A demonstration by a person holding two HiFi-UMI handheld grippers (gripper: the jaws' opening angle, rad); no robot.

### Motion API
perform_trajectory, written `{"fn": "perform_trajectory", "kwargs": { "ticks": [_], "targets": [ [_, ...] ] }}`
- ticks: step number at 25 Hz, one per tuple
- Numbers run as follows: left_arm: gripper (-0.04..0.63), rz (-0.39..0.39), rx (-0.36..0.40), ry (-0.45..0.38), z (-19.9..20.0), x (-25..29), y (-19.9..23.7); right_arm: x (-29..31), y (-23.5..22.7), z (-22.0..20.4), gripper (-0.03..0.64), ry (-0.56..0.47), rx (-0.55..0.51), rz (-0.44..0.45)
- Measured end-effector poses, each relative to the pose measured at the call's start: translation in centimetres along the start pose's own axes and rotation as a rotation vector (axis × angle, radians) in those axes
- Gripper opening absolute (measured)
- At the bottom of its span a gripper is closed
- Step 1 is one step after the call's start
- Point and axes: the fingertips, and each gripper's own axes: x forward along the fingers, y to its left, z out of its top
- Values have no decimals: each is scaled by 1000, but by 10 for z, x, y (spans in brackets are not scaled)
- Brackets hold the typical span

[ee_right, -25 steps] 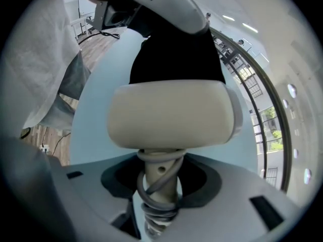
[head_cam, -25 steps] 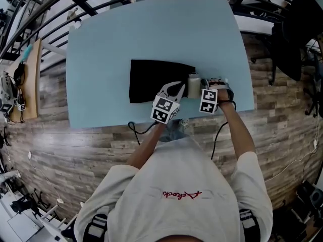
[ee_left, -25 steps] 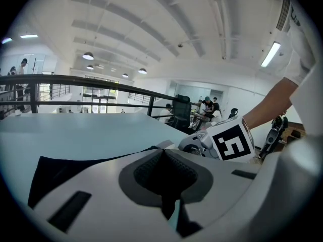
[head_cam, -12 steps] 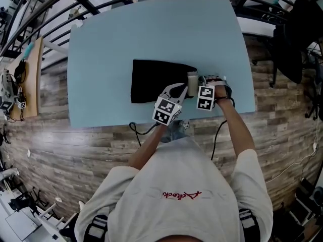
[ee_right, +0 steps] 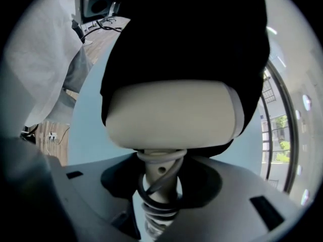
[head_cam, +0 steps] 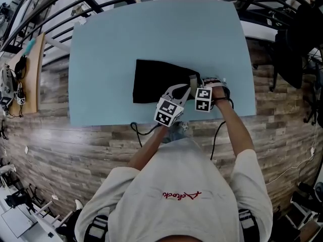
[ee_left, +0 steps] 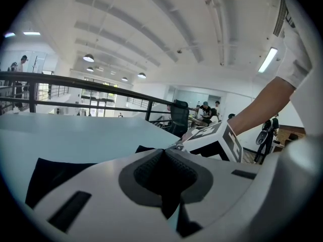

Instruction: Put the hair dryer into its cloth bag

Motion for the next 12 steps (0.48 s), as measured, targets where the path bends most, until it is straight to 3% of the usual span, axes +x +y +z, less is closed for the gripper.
{"fn": "perform_trajectory", "kwargs": {
  "ticks": [12],
  "targets": [
    [18, -41, 12, -1, 1, -3, -9, -5, 2, 21, 202, -54, 47, 39]
  ]
}}
